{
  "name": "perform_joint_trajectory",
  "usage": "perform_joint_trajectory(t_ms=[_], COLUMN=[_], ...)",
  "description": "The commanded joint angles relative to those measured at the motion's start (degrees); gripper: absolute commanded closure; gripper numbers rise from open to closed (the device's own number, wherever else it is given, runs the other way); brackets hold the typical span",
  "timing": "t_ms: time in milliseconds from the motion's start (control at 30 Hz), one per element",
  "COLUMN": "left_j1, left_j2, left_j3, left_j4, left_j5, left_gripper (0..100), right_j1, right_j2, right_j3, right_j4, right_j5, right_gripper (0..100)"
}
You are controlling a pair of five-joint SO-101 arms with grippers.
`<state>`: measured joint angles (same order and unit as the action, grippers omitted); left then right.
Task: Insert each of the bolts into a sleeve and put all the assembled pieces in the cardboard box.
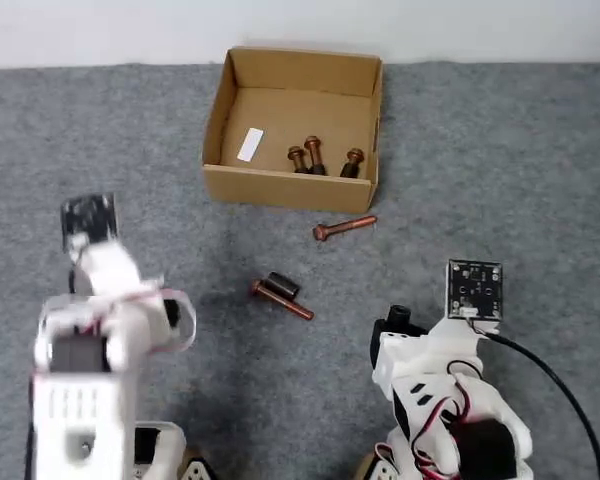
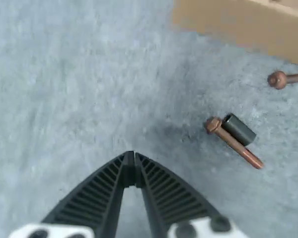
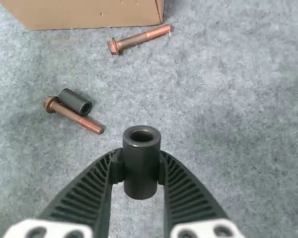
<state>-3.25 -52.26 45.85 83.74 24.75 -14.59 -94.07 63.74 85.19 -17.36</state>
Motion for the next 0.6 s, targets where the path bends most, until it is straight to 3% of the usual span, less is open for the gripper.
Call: perform_joint_trajectory(t_ms=[0,100,300,567], left_j1=[3.3,7.5,13.8,17.1], left_j2=[21.4,33.8,52.1,66.7], left_j3=[-16.3,-25.5,-36.2,-49.2], left_j4=[9.4,15.2,14.6,14.8], left_j5=[6.4,10.4,19.5,20.0], left_gripper=[99,99,99,99], right_j1=[0.8,0.8,0.8,0.6], right_j2=[-0.5,-0.5,-0.5,-7.9], right_j3=[-0.4,-0.4,-0.3,1.9], right_j4=[-0.9,-1.1,-1.2,-2.7], right_j5=[0.8,0.7,0.7,1.0], right_gripper=[99.1,99.1,99.1,99.1])
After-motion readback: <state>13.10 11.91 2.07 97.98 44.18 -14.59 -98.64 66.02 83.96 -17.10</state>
